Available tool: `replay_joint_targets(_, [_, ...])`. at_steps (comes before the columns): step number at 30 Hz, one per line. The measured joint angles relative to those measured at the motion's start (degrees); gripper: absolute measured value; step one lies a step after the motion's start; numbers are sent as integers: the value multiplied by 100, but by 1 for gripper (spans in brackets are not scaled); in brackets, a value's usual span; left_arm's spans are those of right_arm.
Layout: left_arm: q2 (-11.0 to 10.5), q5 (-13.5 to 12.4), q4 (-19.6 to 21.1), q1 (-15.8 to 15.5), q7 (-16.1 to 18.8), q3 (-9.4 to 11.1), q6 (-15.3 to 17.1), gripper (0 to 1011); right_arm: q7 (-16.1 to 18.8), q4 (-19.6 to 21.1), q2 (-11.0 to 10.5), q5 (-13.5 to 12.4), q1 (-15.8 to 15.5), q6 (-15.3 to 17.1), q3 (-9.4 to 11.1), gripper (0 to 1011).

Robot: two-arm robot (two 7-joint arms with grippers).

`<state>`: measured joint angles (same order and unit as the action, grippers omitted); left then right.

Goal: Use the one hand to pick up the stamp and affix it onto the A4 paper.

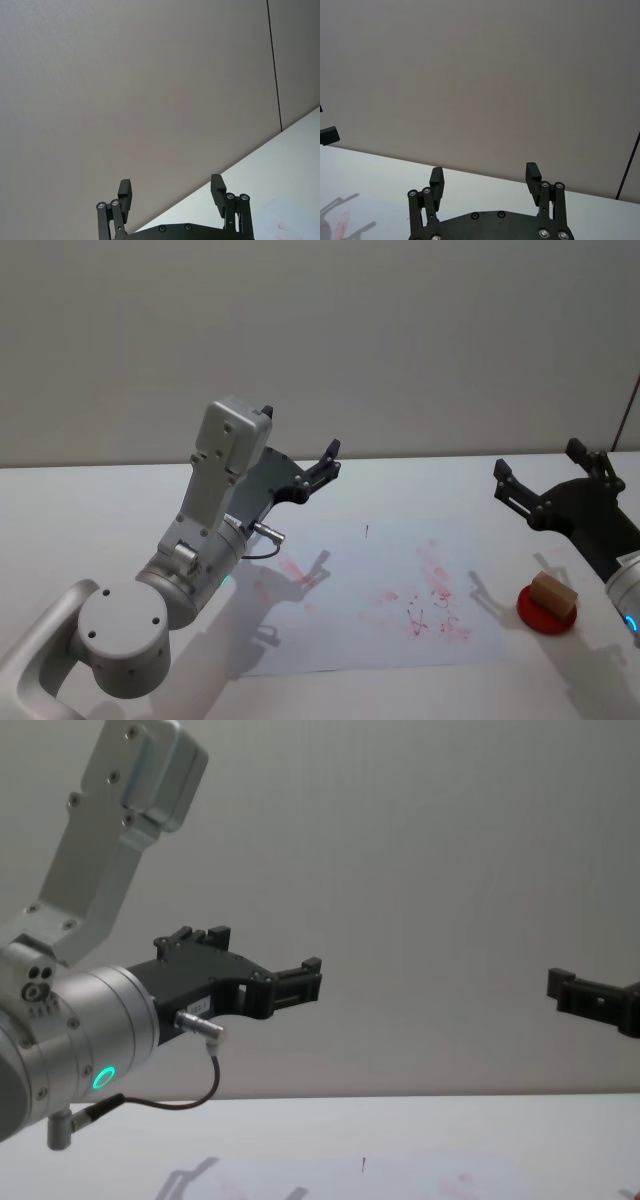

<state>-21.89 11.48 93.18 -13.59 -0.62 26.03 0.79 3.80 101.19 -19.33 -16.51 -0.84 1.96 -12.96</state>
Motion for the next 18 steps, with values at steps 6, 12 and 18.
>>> replay_joint_targets(6, [0,0,0,0,0,0,0,1001,0,0,0,0,0,-1,2,1001])
replay_joint_targets(12, [0,0,0,0,0,0,0,1001,1,0,0,0,0,-1,2,1001])
replay_joint_targets(18, [0,0,0,0,0,0,0,1001,2,2,0,0,0,-1,2,1001])
